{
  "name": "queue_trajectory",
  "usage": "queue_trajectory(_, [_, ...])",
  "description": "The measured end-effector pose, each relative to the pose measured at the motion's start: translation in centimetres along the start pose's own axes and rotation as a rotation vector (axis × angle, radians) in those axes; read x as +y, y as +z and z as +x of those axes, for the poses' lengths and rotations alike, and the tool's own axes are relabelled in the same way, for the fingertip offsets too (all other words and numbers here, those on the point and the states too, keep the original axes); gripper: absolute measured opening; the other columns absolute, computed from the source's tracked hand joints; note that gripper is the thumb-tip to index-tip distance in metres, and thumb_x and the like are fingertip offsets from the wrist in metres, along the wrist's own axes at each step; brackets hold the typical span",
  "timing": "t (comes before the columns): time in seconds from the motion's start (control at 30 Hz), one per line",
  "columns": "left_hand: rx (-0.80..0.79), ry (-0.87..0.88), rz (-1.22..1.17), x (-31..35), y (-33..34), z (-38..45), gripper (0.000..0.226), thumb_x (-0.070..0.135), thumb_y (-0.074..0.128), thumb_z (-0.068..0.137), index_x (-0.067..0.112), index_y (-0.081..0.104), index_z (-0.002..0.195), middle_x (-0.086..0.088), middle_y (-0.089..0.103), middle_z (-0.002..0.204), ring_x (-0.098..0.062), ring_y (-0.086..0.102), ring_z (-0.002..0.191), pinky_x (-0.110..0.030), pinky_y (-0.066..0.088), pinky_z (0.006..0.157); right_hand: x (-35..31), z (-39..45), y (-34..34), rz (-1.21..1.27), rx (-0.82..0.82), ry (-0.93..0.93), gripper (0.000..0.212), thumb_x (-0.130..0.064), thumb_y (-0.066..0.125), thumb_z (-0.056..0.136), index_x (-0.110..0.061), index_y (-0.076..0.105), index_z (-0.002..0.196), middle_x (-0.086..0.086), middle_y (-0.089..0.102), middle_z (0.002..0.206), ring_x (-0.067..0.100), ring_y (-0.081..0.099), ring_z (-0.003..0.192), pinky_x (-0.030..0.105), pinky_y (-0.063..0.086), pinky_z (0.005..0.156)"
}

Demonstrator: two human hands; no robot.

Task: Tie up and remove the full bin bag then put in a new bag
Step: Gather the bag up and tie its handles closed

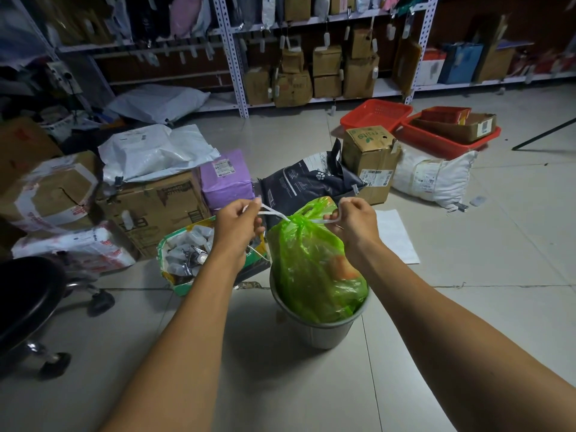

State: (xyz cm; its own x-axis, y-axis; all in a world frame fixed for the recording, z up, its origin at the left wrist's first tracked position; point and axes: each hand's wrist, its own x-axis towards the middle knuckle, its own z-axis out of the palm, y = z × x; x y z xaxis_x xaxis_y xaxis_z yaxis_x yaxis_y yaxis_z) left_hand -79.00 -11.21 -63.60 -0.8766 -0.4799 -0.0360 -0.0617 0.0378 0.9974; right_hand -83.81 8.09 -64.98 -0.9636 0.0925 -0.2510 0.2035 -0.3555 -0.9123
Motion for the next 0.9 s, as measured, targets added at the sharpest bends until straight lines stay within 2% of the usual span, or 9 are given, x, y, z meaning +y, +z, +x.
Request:
queue_trajectory(0.13, [-0.083,-0.010,-0.013,0.4,1.3,-0.2,0.022,0.031,0.062,0.094,0.015,0.068,0.081,-0.002,0.067,0.076,-0.012,0.060,0.069,-0.030,0.051,0.066,-0.1,-0.4,0.5,-0.140,-0.109,-0.087,0.009,-0.014,0.052,0.097,-0.011,0.060,0.093,0.004,0.055,0.075,0.013,0.062,0.062,0.031,0.057,0.069])
queue_trajectory(0.23, [-0.088,-0.030,-0.064,0.8,1.9,-0.2,0.022,0.037,0.061,0.094,0.018,0.068,0.085,0.001,0.076,0.088,-0.007,0.064,0.071,-0.027,0.046,0.064,-0.4,-0.7,1.0,-0.302,-0.196,-0.152,0.012,-0.017,0.055,0.097,-0.012,0.065,0.094,0.001,0.056,0.074,0.010,0.057,0.064,0.034,0.053,0.075])
queue_trajectory(0.37, [-0.085,0.009,-0.064,1.6,2.3,-0.3,0.026,0.043,0.067,0.086,0.024,0.073,0.070,0.007,0.073,0.076,0.001,0.059,0.057,-0.023,0.041,0.058,-0.4,-1.2,1.7,-0.499,-0.332,-0.209,0.016,-0.021,0.055,0.097,-0.019,0.071,0.102,-0.009,0.064,0.090,0.006,0.059,0.084,0.025,0.050,0.074])
queue_trajectory(0.5, [-0.168,0.060,-0.056,2.1,2.6,-0.7,0.021,0.042,0.066,0.085,0.029,0.078,0.074,0.012,0.071,0.071,0.005,0.061,0.062,-0.013,0.045,0.055,0.0,-1.9,2.5,-0.691,-0.435,-0.307,0.028,-0.024,0.063,0.093,-0.016,0.069,0.119,-0.003,0.065,0.096,0.016,0.063,0.093,0.032,0.053,0.080])
queue_trajectory(0.63, [-0.274,0.064,-0.082,2.3,2.6,-0.9,0.024,0.043,0.062,0.089,0.028,0.080,0.080,0.004,0.075,0.082,-0.005,0.068,0.079,-0.025,0.051,0.077,0.1,-2.0,3.2,-0.604,-0.453,-0.278,0.019,-0.020,0.067,0.091,-0.016,0.075,0.107,0.004,0.073,0.097,0.023,0.067,0.091,0.041,0.055,0.082])
queue_trajectory(0.7, [-0.284,0.070,-0.041,2.3,2.5,-0.9,0.026,0.041,0.059,0.093,0.032,0.079,0.080,0.008,0.074,0.077,0.001,0.065,0.071,-0.022,0.047,0.070,0.1,-1.8,3.3,-0.542,-0.462,-0.251,0.012,-0.020,0.069,0.089,-0.011,0.076,0.094,0.011,0.072,0.086,0.024,0.066,0.080,0.041,0.052,0.076])
queue_trajectory(0.77, [-0.282,0.087,-0.021,1.9,2.3,-0.8,0.030,0.033,0.055,0.097,0.035,0.079,0.079,0.013,0.073,0.073,0.009,0.059,0.062,-0.014,0.044,0.060,0.1,-1.7,3.4,-0.526,-0.458,-0.242,0.012,-0.021,0.070,0.088,-0.011,0.077,0.089,0.018,0.072,0.087,0.030,0.065,0.077,0.044,0.054,0.075])
queue_trajectory(0.83, [-0.266,0.093,-0.023,1.6,2.0,-0.6,0.033,0.024,0.054,0.098,0.034,0.079,0.079,0.014,0.073,0.073,0.009,0.056,0.059,-0.012,0.044,0.057,0.2,-1.6,3.6,-0.508,-0.449,-0.228,0.013,-0.022,0.070,0.088,-0.011,0.076,0.088,0.016,0.073,0.085,0.024,0.064,0.076,0.041,0.053,0.073])
queue_trajectory(0.9, [-0.211,0.080,0.006,1.1,1.7,-0.3,0.031,0.020,0.053,0.097,0.031,0.077,0.082,0.013,0.073,0.077,0.005,0.059,0.064,-0.020,0.044,0.062,0.3,-1.5,3.7,-0.487,-0.408,-0.206,0.014,-0.021,0.069,0.089,-0.008,0.074,0.085,0.007,0.069,0.075,0.014,0.059,0.068,0.033,0.048,0.065])
